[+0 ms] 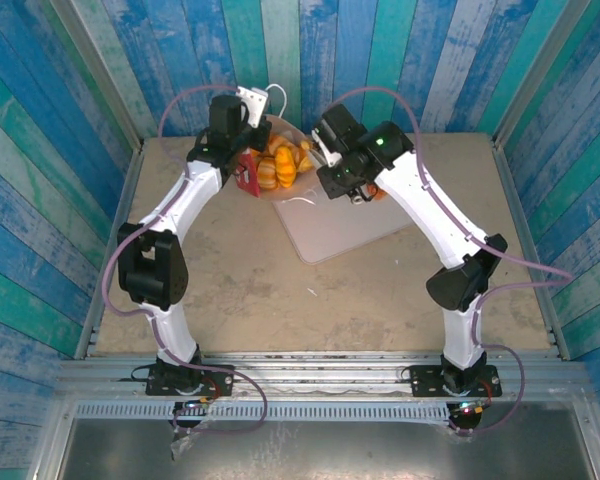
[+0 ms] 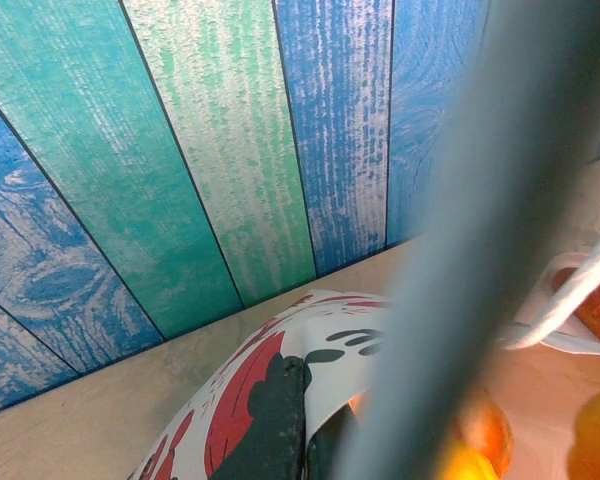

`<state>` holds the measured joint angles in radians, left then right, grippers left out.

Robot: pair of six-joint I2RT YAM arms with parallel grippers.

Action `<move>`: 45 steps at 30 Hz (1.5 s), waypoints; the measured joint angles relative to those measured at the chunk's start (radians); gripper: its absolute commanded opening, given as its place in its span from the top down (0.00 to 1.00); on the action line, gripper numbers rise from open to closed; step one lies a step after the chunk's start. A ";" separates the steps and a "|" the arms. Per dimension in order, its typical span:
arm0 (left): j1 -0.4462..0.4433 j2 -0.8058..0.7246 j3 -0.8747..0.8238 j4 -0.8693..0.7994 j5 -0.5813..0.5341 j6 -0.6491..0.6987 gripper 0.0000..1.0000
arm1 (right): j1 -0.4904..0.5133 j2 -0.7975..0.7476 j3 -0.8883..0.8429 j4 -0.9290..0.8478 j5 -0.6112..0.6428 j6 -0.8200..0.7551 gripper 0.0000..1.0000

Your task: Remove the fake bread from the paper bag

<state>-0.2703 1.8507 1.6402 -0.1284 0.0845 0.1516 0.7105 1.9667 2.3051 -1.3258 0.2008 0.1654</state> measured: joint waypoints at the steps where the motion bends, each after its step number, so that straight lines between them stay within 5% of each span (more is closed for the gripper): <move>1: 0.000 0.003 0.005 -0.001 -0.001 0.000 1.00 | 0.002 -0.011 -0.003 -0.005 0.003 -0.006 0.85; 16: 0.000 0.013 0.019 -0.006 -0.004 0.000 1.00 | 0.000 -0.252 -0.122 -0.020 0.046 -0.042 0.84; 24: 0.000 0.013 0.019 -0.007 -0.004 0.000 1.00 | -0.107 -0.312 -0.273 -0.017 0.073 -0.028 0.84; 34: 0.000 0.013 0.019 -0.007 -0.005 0.000 1.00 | -0.260 -0.312 -0.499 -0.021 0.141 -0.025 0.83; 45: 0.000 0.013 0.019 -0.007 -0.004 0.000 1.00 | -0.299 -0.182 -0.515 -0.074 0.182 0.008 0.80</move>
<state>-0.2703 1.8633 1.6596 -0.1356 0.0803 0.1520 0.4118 1.7851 1.7897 -1.4002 0.3824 0.1734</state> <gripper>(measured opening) 0.045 0.269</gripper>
